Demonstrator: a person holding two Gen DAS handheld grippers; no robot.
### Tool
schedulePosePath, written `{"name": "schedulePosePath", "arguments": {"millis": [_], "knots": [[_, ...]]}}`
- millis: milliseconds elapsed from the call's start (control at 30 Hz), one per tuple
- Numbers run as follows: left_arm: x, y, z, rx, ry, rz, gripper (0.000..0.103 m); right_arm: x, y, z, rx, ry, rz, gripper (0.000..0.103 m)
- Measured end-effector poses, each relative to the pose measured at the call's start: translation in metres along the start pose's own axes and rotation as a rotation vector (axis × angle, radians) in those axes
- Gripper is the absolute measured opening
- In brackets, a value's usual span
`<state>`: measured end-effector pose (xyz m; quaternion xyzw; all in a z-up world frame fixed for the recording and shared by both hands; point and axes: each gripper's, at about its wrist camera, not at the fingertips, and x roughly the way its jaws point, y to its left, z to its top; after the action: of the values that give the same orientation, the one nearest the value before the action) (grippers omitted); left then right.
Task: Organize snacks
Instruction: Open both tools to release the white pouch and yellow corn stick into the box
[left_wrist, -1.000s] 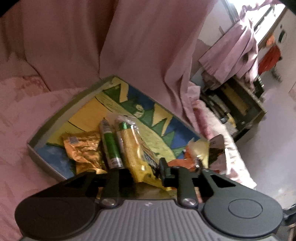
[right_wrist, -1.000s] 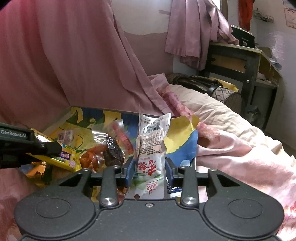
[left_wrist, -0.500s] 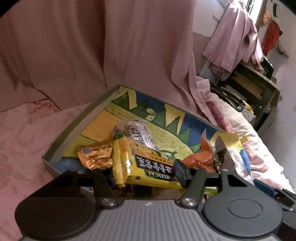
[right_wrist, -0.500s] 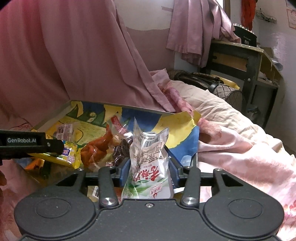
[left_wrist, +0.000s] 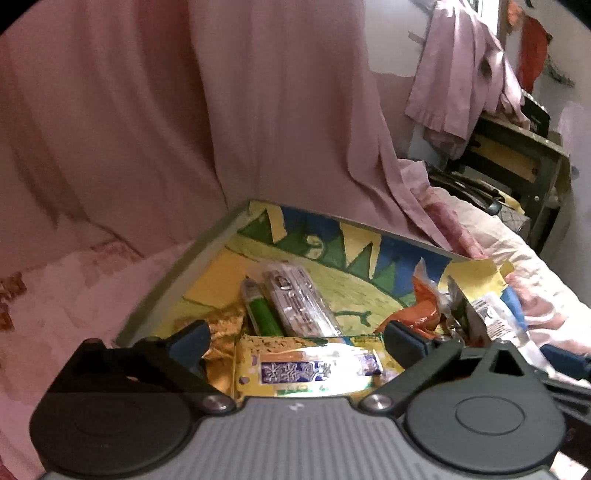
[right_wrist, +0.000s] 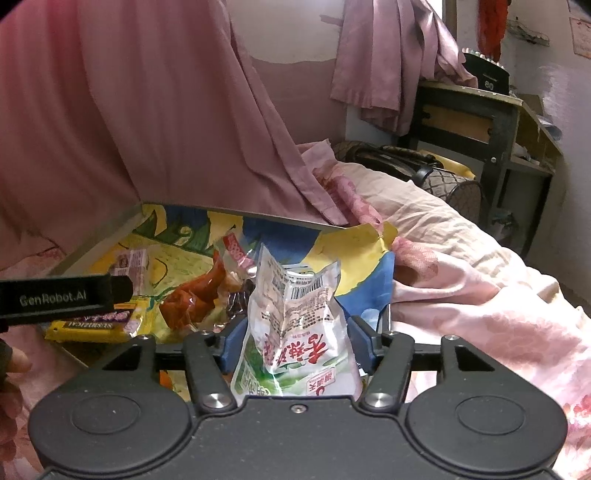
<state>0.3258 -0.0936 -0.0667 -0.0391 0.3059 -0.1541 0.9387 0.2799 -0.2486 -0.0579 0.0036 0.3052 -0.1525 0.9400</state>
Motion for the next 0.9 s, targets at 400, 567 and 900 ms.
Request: {"name": "schedulePosePath", "arguments": {"millis": [400, 567, 900], "knots": [[-0.017, 0.003, 0.003, -0.032, -0.015, 0.005, 0.102, -0.019, -0.009, 0.006, 0.050, -0.041, -0.001, 0.068], [-0.036, 0.002, 0.008, -0.014, -0.044, 0.022, 0.102, -0.039, -0.013, 0.012, 0.058, -0.094, 0.000, 0.076], [-0.090, 0.000, 0.003, -0.021, -0.090, 0.063, 0.103, -0.086, -0.025, 0.012, 0.101, -0.152, 0.012, 0.086]]}}
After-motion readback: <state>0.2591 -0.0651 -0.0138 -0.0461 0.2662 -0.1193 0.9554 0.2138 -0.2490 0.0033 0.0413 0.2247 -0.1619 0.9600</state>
